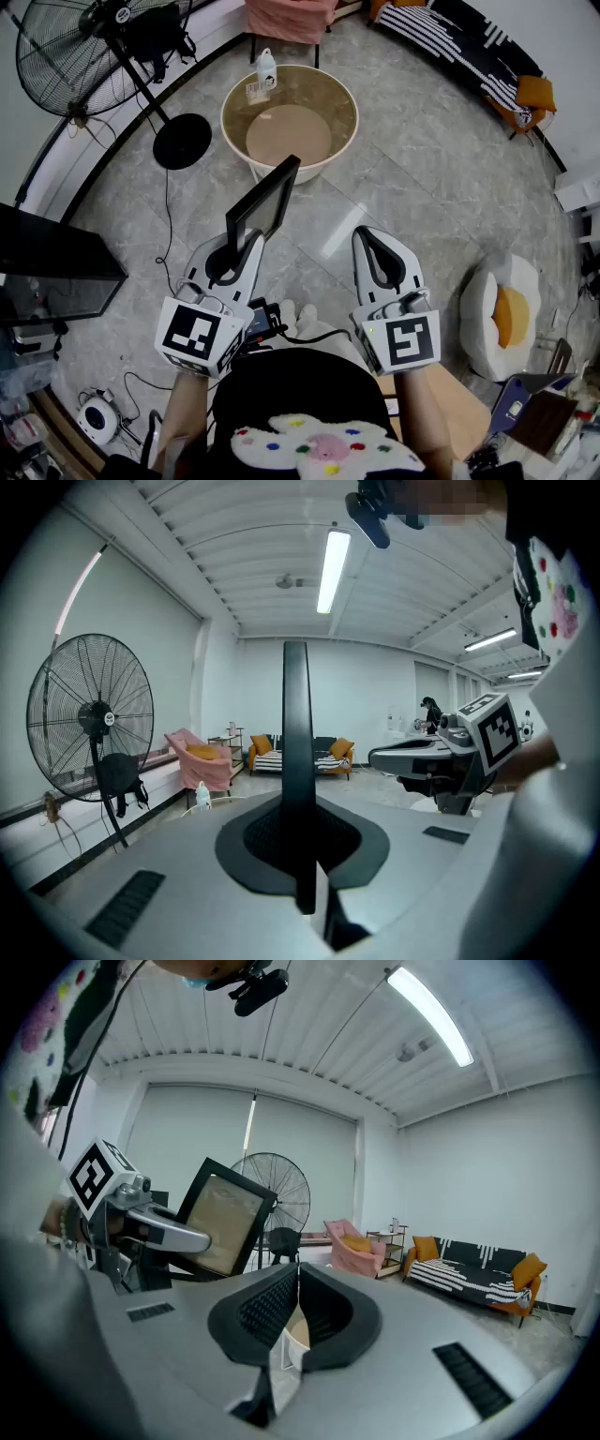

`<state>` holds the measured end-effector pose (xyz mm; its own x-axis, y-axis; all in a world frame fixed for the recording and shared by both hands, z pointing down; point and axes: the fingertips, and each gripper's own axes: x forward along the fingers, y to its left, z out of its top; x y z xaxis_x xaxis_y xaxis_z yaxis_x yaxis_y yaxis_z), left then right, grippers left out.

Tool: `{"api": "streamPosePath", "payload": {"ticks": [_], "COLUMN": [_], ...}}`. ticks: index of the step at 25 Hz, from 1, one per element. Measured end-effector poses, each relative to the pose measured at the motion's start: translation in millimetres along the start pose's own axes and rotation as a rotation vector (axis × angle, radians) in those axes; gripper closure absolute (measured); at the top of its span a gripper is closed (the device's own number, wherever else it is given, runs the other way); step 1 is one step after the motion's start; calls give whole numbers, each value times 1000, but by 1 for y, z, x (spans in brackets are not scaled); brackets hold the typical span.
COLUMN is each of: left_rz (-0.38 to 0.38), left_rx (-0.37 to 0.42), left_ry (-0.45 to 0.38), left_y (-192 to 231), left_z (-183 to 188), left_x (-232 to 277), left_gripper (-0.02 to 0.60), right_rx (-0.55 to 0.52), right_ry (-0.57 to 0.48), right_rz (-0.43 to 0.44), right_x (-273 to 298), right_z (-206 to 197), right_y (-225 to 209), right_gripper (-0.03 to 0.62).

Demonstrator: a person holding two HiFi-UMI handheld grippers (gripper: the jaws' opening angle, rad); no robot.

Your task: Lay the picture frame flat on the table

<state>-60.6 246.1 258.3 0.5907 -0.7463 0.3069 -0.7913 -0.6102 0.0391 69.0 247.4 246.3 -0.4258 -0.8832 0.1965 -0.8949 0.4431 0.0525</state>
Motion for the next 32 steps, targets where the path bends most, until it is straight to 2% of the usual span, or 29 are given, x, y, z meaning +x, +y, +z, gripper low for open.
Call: {"api": "streamPosePath", "payload": {"ticks": [12,22,27,32], "left_rz": [-6,-23,-35,-44], "left_rx": [-19,23,40,-17], "left_ry": [-12,-51,-77,-117], "left_y": [8,25,36,46], "left_z": [0,14,17,21], "left_x": [6,2,-8,-15], "left_gripper": [558,558,558,558], "right_rx": [9,10,10,-12], "right_ry": [2,-10,-18,16], "right_rz": [-10,-38,-85,-116], "right_x": [9,16,16,14], "right_z": [0,9,14,12], "right_y": [3,11,17,19], "right_gripper": [560,559,559,559]}}
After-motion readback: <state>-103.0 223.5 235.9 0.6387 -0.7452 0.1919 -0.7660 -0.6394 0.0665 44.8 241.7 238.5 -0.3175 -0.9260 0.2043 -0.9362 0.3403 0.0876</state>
